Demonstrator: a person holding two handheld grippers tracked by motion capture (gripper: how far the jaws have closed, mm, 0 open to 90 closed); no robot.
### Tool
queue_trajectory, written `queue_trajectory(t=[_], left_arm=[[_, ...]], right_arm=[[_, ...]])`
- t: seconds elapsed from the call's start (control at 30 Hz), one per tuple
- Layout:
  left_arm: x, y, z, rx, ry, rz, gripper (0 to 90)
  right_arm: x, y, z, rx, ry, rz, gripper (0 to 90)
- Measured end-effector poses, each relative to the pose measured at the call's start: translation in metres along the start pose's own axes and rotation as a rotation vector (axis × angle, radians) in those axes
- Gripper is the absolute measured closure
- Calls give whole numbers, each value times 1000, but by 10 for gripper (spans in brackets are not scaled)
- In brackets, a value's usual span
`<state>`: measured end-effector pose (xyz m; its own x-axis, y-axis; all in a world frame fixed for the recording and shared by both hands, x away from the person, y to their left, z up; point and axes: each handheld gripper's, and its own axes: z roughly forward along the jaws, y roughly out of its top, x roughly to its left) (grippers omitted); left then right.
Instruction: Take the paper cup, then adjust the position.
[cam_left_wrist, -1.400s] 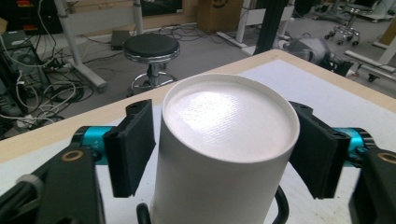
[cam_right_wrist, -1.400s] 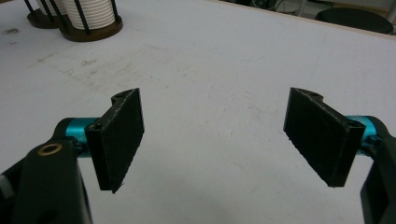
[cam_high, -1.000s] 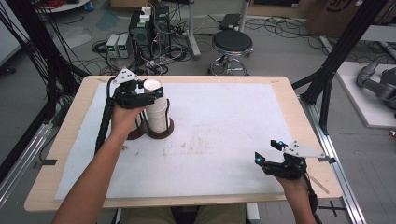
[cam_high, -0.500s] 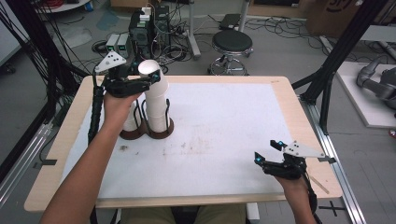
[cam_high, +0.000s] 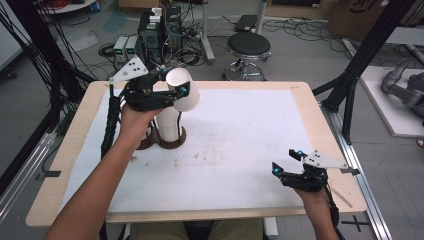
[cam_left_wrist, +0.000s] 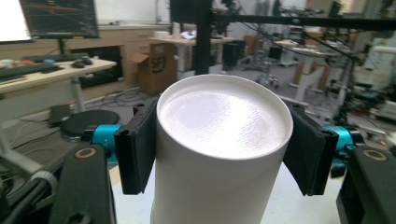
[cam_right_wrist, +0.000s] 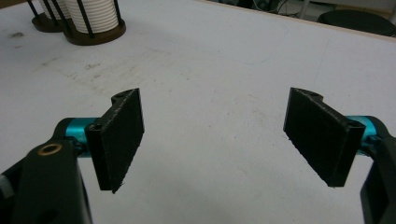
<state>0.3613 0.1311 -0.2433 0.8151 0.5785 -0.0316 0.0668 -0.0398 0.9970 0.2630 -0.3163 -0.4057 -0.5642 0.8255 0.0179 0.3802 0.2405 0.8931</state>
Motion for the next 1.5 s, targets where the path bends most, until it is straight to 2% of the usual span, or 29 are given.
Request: queue_trajectory(t=[0.13, 0.23, 0.7, 0.97, 1.27, 1.5], left_arm=[[-14, -13, 6, 14, -62, 10, 336], [-18, -23, 9, 22, -86, -1, 337], [-24, -77, 10, 72, -122, -46, 337], [-33, -83, 8, 81, -148, -26, 336], [-41, -89, 7, 81, -176, -29, 337], [-45, -99, 9, 93, -187, -36, 337]], right_arm=[[2, 1, 2, -3, 4, -6, 209], [2, 2, 4, -4, 12, -12, 209], [7, 6, 15, 6, 45, -21, 209], [11, 10, 16, -11, 71, -27, 209], [18, 14, 19, -17, 105, -39, 209], [26, 17, 24, -30, 217, -79, 208]])
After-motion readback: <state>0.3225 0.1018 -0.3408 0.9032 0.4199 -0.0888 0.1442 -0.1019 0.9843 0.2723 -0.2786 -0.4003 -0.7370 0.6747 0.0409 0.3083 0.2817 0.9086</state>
